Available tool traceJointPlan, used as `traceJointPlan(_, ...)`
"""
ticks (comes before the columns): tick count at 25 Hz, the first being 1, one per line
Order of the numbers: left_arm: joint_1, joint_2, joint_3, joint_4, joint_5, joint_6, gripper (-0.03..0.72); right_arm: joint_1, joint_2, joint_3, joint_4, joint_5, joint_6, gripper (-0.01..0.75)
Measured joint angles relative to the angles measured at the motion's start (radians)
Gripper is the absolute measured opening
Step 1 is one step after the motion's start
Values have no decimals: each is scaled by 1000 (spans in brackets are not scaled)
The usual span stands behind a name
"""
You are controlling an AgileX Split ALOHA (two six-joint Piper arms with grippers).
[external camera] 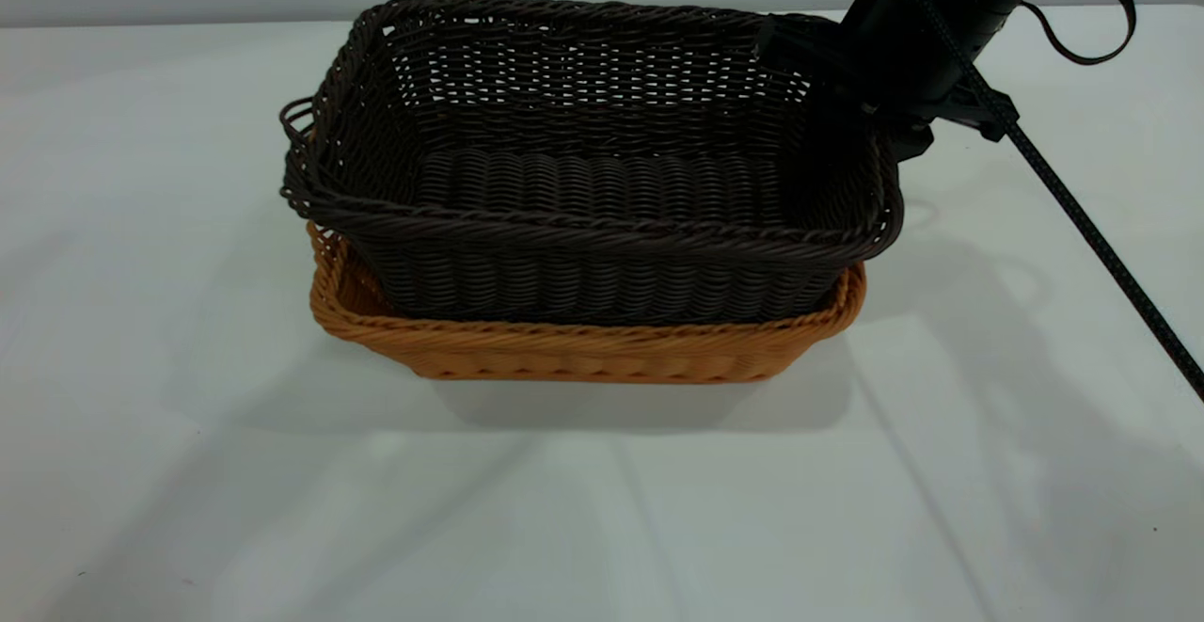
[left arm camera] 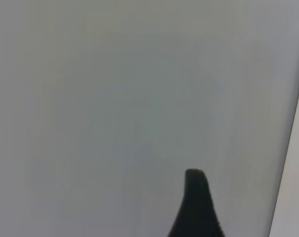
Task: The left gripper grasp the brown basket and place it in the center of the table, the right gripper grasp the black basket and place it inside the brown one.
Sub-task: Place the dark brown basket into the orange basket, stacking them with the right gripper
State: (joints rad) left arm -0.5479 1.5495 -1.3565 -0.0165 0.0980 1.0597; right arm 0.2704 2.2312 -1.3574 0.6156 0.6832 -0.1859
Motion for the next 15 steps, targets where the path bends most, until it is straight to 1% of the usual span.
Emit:
traceJointPlan(1,0,0,0,0,0,0,500,0,0,0,1,0,0,134)
traceJointPlan(3,0,0,0,1,0,0,500,0,0,0,7,4,-3,198)
traceJointPlan(5,0,0,0,1,-3,0,500,0,0,-1,15,18,-24,278)
traceJointPlan(7,0,-1,0,1,-7,0,500,0,-2,-2,27,35,-66,374)
traceJointPlan(11,0,-8,0,1,-7,-2,500,0,-22,-3,19,92,-99,544)
traceJointPlan(13,0,-24,1,1,-7,-2,500,0,-47,-3,-17,111,-102,593)
traceJointPlan(15,0,-48,1,1,-7,-2,500,0,-80,-3,-65,122,-102,609)
